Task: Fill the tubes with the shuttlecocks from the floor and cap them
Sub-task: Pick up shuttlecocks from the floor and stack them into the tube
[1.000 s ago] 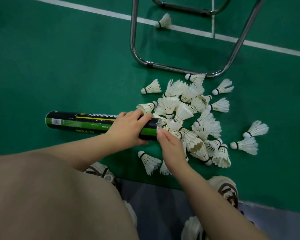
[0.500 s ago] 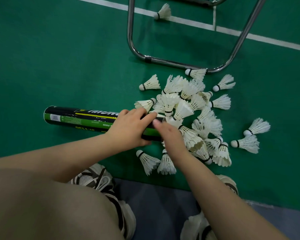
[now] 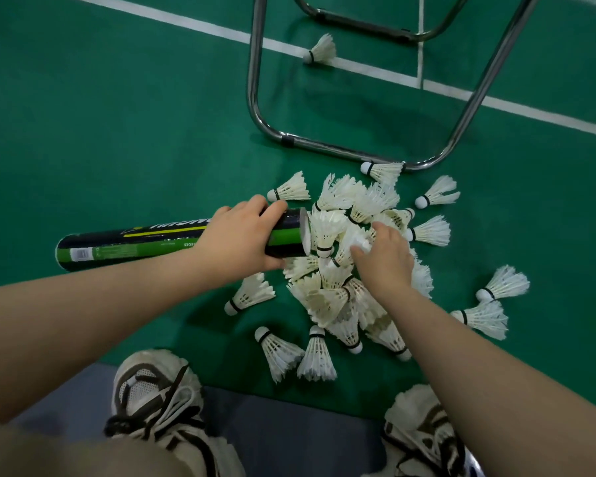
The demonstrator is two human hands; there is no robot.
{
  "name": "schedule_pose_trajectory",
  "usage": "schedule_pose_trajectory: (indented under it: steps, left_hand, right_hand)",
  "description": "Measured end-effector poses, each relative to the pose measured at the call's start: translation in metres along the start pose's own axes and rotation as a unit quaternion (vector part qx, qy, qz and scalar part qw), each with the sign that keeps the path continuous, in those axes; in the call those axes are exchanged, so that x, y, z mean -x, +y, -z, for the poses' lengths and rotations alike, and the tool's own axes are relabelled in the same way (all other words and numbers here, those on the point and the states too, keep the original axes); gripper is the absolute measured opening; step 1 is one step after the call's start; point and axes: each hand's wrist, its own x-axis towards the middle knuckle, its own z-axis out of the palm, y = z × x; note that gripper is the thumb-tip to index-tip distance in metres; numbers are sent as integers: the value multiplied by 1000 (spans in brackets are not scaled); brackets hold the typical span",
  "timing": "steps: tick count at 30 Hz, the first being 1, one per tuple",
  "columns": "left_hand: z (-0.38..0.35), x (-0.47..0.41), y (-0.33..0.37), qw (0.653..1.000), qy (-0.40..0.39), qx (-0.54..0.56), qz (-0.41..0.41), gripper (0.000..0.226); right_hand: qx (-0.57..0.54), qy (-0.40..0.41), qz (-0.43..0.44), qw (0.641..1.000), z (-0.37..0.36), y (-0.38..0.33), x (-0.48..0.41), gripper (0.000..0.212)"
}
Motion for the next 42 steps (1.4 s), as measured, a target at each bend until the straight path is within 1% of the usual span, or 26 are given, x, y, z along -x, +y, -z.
schedule_pose_trajectory:
  steps: [1, 3, 4, 6, 7, 9, 10, 12, 14, 17, 22, 24, 27, 29, 31, 33, 34, 35, 37, 39, 42]
  left_hand:
    - [1, -5, 0, 1000, 5, -2, 6, 85]
    - [3, -14, 2, 1000, 9, -2, 17, 85]
    - [2, -18, 3, 1000, 9, -3, 20, 85]
    - [-1, -24, 7, 1000, 14, -6, 22, 83]
    - [-4, -25, 8, 1000, 17, -8, 22, 82]
    - [-10, -28, 10, 1000, 20, -9, 22, 82]
    - [-12, -29, 11, 1000, 19, -9, 23, 82]
    - [-14, -30, 13, 999, 17, -9, 25, 82]
    - [-15, -31, 15, 999, 20, -9, 29, 82]
    - [-12, -30, 20, 999, 22, -7, 34, 81]
    - [-9, -28, 32, 999, 24, -4, 25, 82]
    - [-8, -27, 34, 1000, 21, -5, 22, 83]
    - [-6, -28, 34, 1000, 14, -2, 19, 84]
    - [-5, -27, 36, 1000, 8, 3, 11, 85]
    - [-4, -26, 38, 1000, 3, 5, -7, 85]
    - [-4, -26, 39, 1000, -9, 3, -27, 85]
    - [-3, -26, 38, 999, -17, 1, -34, 85]
    - [-1, -28, 36, 999, -23, -1, -38, 85]
    - [4, -34, 30, 999, -23, -1, -34, 84]
    - [12, -46, 24, 1000, -16, 7, -21, 84]
    - [20, -65, 14, 1000, -10, 16, 2, 84]
  right_hand:
    - [13, -9, 0, 1000, -1, 0, -7, 50]
    - [29, -16, 8, 999, -1, -1, -16, 32]
    - [22, -16, 12, 1000, 1, -2, -18, 26]
    - [-18, -12, 10, 1000, 7, -5, -19, 21]
    - [-50, -4, 3, 999, 11, -6, -19, 19]
    - [-141, 43, -7, 989, 21, -9, -16, 15]
    - [-195, 76, -5, 978, 27, -10, -12, 15]
    - [-289, 129, 7, 949, 35, -16, -2, 23]
    - [-358, 134, 23, 924, 38, -24, 11, 24]
    - [-403, 75, 43, 911, 29, -35, 27, 20]
    - [-429, -52, 41, 901, 26, -41, 36, 21]
    - [-432, -112, 56, 893, 31, -42, 37, 24]
    - [-437, -213, 81, 870, 39, -42, 33, 29]
    - [-424, -284, 90, 855, 44, -41, 27, 24]
    - [-411, -359, 100, 832, 46, -41, 21, 23]
    - [-390, -413, 107, 816, 44, -43, 17, 25]
    - [-377, -426, 110, 815, 42, -44, 15, 25]
    - [-365, -430, 110, 818, 42, -47, 13, 24]
    - [-352, -409, 115, 834, 42, -54, 6, 24]
    - [-379, -351, 114, 849, 46, -60, -4, 23]
    - [-461, -238, 102, 849, 51, -65, -23, 27]
